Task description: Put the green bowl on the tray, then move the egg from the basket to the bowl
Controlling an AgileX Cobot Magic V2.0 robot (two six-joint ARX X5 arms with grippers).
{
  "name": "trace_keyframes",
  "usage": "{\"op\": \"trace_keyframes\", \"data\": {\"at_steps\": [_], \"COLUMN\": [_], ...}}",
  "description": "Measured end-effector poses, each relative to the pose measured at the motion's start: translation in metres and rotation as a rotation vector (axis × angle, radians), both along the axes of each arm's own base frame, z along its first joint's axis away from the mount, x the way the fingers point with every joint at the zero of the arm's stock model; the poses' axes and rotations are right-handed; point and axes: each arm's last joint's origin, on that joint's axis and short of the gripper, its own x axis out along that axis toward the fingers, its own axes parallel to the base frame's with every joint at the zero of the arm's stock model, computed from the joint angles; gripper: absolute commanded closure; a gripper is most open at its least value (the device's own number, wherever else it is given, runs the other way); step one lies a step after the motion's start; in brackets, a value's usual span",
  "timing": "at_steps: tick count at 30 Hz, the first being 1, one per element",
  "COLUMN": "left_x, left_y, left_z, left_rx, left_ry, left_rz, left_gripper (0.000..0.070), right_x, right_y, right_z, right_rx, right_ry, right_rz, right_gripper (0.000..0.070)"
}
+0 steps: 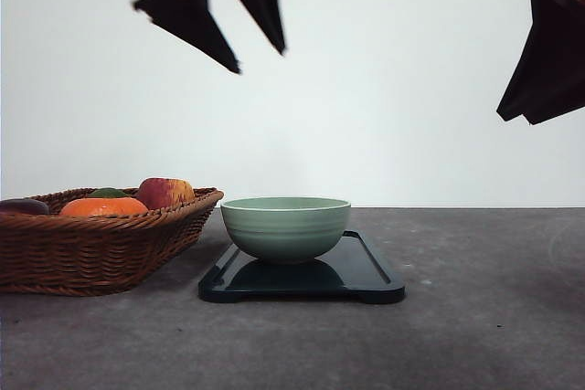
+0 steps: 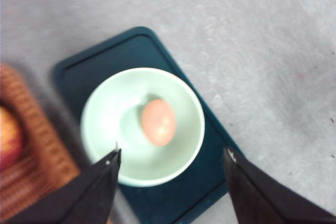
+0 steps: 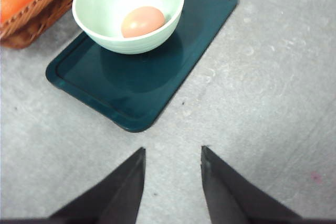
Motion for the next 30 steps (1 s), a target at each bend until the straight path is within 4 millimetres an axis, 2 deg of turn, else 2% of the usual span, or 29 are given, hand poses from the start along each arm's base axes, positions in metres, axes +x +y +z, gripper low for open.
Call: {"op": "trace_keyframes", "data": {"at_steps": [8,13,26,30], "left_x": [-0.043,-0.070,-0.129,-0.138], "left_y": [0.054,0.080,0.113,0.118], "left_z": [0.000,-0.017,-0.073,-0.079], "left_rx": [-0.085,-0.104,-0.188,-0.210], "left_ry": [-0.127,-0.151,-0.115,-0.095], "left_rz": [0.091,0.171,0.307,0.331], "left_gripper": [0.0310,0.0310,0.0310,0.0310], "right_x": [0.002,0.004,0.006,0.006], "right_y": [0.002,0.004,0.007,0.007], "right_z": [0.004,0.008,0.014,0.014], "right_rx": [0.018,0.048,0.110,0.109], "right_ry": [-0.050,-0.084,-0.141,-0.140], "right_rz": [0.038,0.059,0.106,0.106], "right_gripper": [0.0493,0.0493,0.0491,0.0491]}}
